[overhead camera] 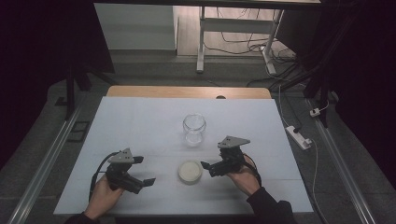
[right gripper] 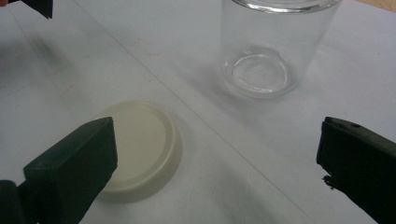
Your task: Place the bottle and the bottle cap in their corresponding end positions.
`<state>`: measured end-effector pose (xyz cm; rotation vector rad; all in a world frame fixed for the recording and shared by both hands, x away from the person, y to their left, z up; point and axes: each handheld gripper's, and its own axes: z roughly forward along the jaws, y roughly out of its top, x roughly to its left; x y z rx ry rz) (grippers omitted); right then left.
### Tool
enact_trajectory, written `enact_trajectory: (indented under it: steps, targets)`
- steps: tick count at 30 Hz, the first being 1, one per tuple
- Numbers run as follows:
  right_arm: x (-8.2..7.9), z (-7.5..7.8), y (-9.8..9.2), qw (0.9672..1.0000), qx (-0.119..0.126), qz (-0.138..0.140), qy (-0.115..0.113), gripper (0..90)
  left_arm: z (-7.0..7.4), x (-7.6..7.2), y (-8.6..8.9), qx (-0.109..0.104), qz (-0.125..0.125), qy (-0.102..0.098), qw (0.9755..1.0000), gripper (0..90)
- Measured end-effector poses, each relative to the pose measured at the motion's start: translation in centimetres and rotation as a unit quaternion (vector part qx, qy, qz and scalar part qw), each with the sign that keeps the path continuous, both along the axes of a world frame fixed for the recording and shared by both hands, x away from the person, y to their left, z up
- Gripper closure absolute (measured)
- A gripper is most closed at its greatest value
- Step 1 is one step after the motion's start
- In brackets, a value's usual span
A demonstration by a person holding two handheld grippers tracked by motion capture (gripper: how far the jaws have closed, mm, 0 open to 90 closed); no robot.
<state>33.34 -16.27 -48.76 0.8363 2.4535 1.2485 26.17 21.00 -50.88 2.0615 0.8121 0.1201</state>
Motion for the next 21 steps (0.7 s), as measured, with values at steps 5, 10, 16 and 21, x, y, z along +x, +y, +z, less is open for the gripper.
enact_trajectory:
  steps: [5,10,16,21]
  targets:
    - [-0.9,0.2,-1.3,0.9999,0.003,-0.012,-0.004,0.0,0.0,-0.8,1.0,-0.003,0.015,-0.002,0.9999,0.0]
    - [-1.8,0.3,-2.8,0.9996,0.002,-0.027,-0.009,0.0,0.0,-1.6,2.0,0.000,0.031,-0.004,0.9995,0.0]
    - [-2.9,0.3,-4.5,0.9989,0.002,-0.045,-0.007,0.0,-0.1,-2.7,3.3,0.007,0.054,-0.004,0.9985,0.0]
    - [-3.8,0.3,-6.0,0.9981,0.001,-0.061,-0.008,0.0,-0.3,-3.6,4.4,0.011,0.075,-0.004,0.9971,0.0]
